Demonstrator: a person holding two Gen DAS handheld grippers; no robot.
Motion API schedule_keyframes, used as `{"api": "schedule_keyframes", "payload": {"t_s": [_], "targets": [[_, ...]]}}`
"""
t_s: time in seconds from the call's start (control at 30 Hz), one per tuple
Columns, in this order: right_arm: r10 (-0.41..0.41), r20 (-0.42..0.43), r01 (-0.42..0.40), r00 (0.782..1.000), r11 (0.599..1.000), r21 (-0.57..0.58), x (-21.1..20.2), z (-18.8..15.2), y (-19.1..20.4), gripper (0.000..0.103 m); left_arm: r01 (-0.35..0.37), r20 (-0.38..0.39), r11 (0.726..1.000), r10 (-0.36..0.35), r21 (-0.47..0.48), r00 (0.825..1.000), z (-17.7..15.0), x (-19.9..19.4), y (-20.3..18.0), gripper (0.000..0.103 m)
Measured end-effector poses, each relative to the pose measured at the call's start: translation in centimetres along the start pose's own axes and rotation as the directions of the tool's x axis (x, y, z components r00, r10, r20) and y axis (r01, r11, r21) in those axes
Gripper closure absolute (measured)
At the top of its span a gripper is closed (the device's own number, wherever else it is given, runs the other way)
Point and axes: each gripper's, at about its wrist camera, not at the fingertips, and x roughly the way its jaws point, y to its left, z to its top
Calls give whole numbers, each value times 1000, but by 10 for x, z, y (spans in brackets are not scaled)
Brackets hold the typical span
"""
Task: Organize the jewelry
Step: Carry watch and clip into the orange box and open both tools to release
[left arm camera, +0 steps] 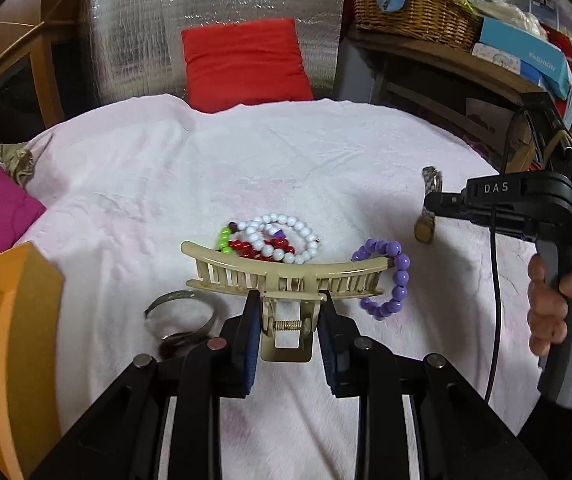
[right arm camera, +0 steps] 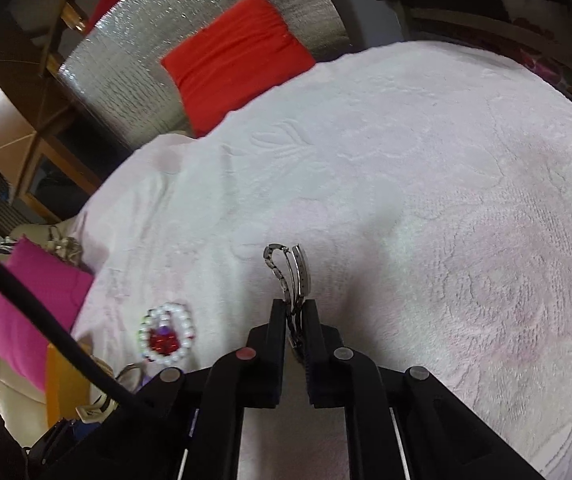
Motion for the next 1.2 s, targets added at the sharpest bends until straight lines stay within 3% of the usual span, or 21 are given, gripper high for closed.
{"api": "schedule_keyframes", "payload": {"t_s": [0.1, 0.2, 0.37, 0.6, 0.77, 0.9, 1.0, 1.13, 1.2], "targets": [[20, 28, -20, 999, 1000, -6, -7, -1, 4, 94, -39, 11, 999, 38, 34, 999, -6, -7, 0, 75], [32, 46, -31, 998, 999, -13, -11, -3, 9, 94, -120, 2, 987, 121, 109, 993, -13, -5, -6, 75], [41, 45, -40, 998, 999, -25, -12, -7, 16, 94, -151, 8, 976, 152, 154, 988, -15, -7, -7, 75], [57, 60, -55, 997, 998, -28, -14, -7, 18, 94, -152, 46, 988, 151, 22, 987, -6, -23, 24, 75], [91, 61, -89, 994, 995, -33, -14, -8, 23, 94, -210, 116, 975, 218, -74, 969, -3, -43, 47, 75], [140, 79, -134, 987, 988, -77, -18, -14, 38, 94, -295, 168, 943, 319, -155, 933, -4, -63, 65, 75], [191, 88, -179, 978, 976, -125, -20, -21, 55, 94, -362, 202, 902, 410, -236, 890, -7, -80, 82, 75], [255, 78, -236, 964, 952, -195, -20, -35, 83, 94, -450, 219, 819, 541, -355, 812, -12, -105, 108, 75], [290, 61, -268, 955, 934, -236, -19, -45, 99, 94, -478, 210, 783, 585, -397, 783, -16, -114, 120, 75]]}}
